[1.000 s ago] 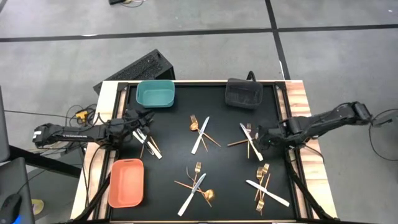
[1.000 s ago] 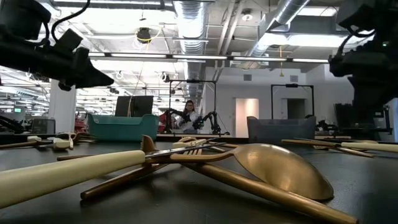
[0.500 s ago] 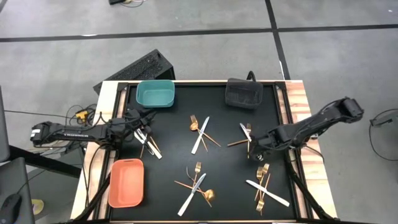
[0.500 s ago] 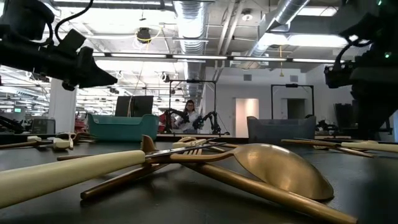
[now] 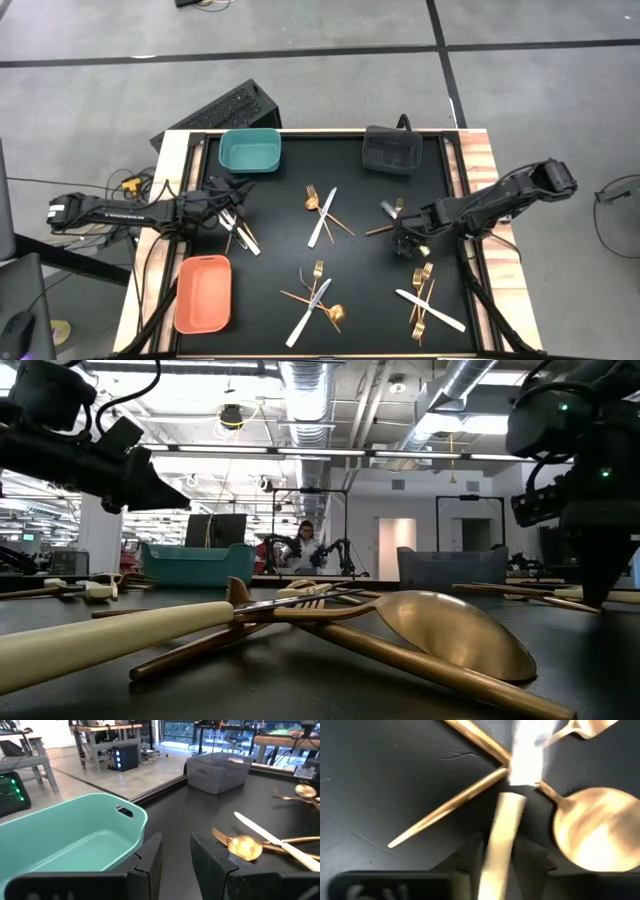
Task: Sort silverware by color (type)
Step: Put the yellow table knife into the black bin
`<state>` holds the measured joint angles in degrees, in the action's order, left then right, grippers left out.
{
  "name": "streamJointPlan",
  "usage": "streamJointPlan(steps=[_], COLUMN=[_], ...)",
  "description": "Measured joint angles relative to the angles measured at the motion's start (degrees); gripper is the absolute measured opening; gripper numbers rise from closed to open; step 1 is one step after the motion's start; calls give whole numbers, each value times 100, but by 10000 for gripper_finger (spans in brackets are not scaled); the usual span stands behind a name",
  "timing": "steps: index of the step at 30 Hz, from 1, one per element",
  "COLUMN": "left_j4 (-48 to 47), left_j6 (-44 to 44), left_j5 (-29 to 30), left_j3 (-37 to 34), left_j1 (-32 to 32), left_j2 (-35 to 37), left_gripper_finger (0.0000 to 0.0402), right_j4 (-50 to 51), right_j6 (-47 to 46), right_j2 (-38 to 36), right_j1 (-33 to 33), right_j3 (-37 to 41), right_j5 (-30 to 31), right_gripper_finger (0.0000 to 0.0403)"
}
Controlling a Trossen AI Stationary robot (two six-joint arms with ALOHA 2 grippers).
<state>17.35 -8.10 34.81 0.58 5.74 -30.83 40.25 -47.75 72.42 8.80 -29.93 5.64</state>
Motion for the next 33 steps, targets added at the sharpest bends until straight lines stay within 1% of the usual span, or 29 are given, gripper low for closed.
streamJointPlan(steps=[2, 6, 8, 10, 13, 17, 19, 22, 25, 27, 29, 31, 33], left_j4=[-1, 5, 14, 17, 19, 13, 12, 12, 12, 12, 12, 14, 14], left_j6=[4, 24, 72, 164, 223, 195, 179, 91, 41, -5, -59, -105, -149], left_j5=[4, 224, 276, 296, 297, 165, 101, 68, -115, -146, -142, -137, -136], left_j3=[0, 0, 0, 0, 0, 0, 0, 0, 0, 0, 0, 0, 0], left_j1=[0, 0, 0, 0, 0, 0, 0, 0, 0, -1, 0, 0, 0], left_j2=[-67, -107, -105, -105, -105, -107, -106, -107, -105, -105, -105, -105, -105], left_gripper_finger=[89, 89, 89, 89, 89, 89, 89, 89, 89, 89, 89, 89, 89], right_j4=[101, 416, 491, 492, 352, -128, -508, -910, -1302, -1611, -1894, -2006, -2045], right_j6=[179, 698, 1103, 1657, 2726, 4368, 5070, 6008, 6664, 6997, 7245, 7393, 7420], right_j2=[-122, -511, -743, -918, -1094, -1078, -1023, -993, -975, -966, -895, -779, -608], right_j1=[-88, -197, -241, -336, -632, -1387, -1852, -2535, -3185, -3624, -4037, -4412, -4696], right_j3=[-40, -333, -488, -638, -799, -869, -932, -1067, -1209, -1245, -1255, -1255, -1255], right_j5=[-44, 23, 278, 718, 1713, 2760, 3007, 2902, 2536, 2223, 1780, 1276, 947], right_gripper_finger=[84, 83, 83, 85, 98, 101, 98, 95, 97, 99, 99, 100, 100])
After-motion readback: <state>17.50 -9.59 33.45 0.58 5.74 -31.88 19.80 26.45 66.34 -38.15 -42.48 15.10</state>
